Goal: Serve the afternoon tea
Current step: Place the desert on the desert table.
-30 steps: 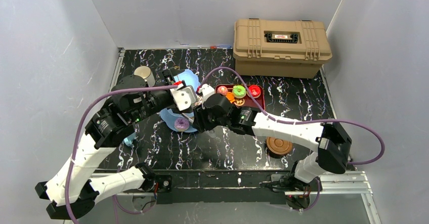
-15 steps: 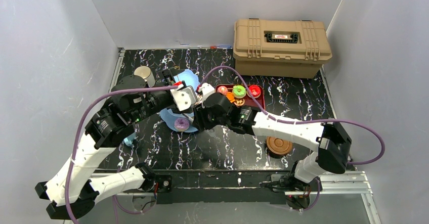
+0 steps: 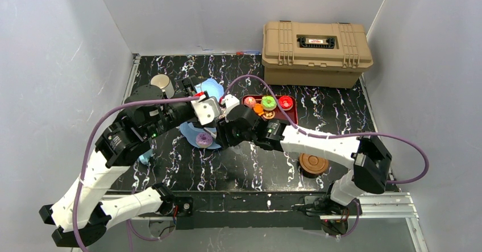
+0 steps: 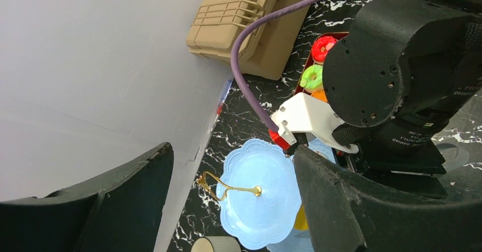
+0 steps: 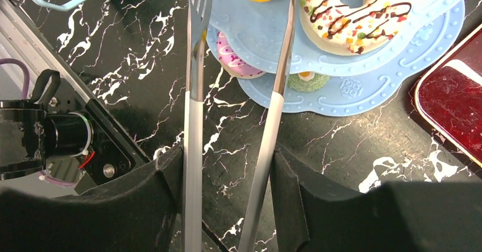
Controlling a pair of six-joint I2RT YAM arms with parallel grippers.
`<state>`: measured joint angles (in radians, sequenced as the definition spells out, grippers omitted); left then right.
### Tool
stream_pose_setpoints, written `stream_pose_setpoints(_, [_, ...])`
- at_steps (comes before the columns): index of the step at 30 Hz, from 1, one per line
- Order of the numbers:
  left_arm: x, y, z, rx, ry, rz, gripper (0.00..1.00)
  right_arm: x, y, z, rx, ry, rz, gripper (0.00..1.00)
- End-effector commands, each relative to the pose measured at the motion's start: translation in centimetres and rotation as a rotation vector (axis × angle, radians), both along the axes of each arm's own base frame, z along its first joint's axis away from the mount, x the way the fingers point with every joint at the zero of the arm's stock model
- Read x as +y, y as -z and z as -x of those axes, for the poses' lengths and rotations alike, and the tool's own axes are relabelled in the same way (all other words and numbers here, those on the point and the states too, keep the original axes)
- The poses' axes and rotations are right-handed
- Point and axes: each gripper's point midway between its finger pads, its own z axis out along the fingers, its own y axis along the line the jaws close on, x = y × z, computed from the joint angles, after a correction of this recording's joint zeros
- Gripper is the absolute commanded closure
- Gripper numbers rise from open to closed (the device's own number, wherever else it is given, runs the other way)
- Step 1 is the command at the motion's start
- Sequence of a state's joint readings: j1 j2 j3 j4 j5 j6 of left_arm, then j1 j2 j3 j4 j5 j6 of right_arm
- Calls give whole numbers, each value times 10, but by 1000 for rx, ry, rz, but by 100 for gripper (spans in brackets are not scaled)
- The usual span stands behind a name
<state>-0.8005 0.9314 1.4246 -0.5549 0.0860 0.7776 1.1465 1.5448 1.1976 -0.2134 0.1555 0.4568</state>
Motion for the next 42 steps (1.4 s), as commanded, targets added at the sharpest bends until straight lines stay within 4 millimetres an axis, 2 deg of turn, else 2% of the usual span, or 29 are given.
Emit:
stream_pose_setpoints(1, [7,-17,5,-36,-6,34,24,11,-44,-8,-69,13,-91,44])
stream_pose_setpoints(6, [7,-14,5,-32,-4,30,24,4,-60,-3,-70,7,-116,44])
stream_pose_setpoints(10, [7,-15,5,-32,-5,32,24,-8,-59,7,-41,-9,-101,44])
stream_pose_setpoints(13, [7,-16,5,-31,-5,31,24,-25,-49,17,-14,-15,-57,44])
stream_pose_setpoints(20, [6,-15,5,-27,-4,30,24,-75,-41,31,4,14,38,44])
stream_pose_setpoints(25, [5,-15,4,-21,-5,30,24,-113,-33,32,20,68,91,44])
stream_pose_setpoints(30, [4,-15,3,-9,-5,35,25,-154,-17,7,34,166,145,42])
stream_pose_setpoints(34, [3,-14,2,-8,-5,34,25,-181,-5,-31,61,262,149,43])
stream_pose_setpoints(38, [3,-15,2,-8,-6,33,25,-203,9,-66,75,350,177,44])
stream_pose_setpoints(42, [4,-14,3,-11,-6,31,25,-219,24,-91,87,423,196,45])
